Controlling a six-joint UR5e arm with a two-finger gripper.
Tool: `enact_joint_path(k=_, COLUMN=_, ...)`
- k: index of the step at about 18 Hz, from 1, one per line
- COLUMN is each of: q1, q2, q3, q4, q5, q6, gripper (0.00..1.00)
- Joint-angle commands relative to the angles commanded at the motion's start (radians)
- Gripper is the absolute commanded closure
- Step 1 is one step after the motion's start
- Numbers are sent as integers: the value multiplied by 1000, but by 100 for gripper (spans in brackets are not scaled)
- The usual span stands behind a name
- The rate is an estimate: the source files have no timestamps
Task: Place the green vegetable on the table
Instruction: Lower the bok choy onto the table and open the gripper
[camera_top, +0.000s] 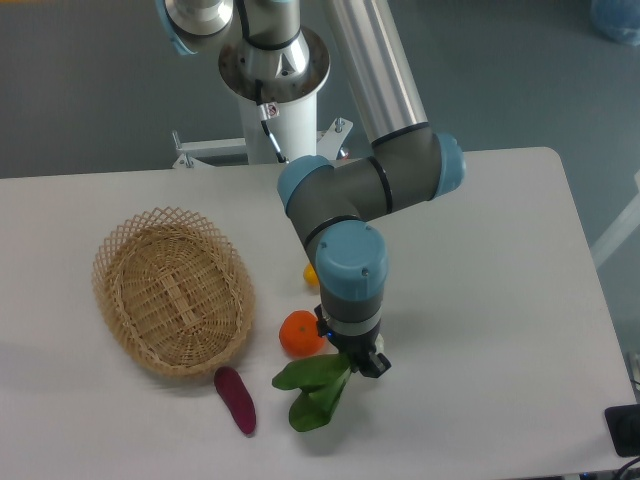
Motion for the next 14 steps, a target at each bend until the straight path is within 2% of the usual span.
enact_joint_path(k=1, q1=-2, q2=0, q3=2, q4=0, q5=0, q6=-2, gripper=14)
enact_joint_path(k=3, q1=-2, q2=0, q3=3, q4=20, q5=0, q6=-3, gripper=0)
enact_joint_path(k=5, q1=-3, q2=0, q3=5, q4=37, q5=2, q6=-5, gripper=0)
enact_joint_path(k=10, q1=0, q2=5, q3=21, q4=37, q5=2, q6=-6, gripper=0)
enact_joint_path(k=14, q1=21, q2=2, q3=83, q4=34, q5=6, q6=-6, gripper=0)
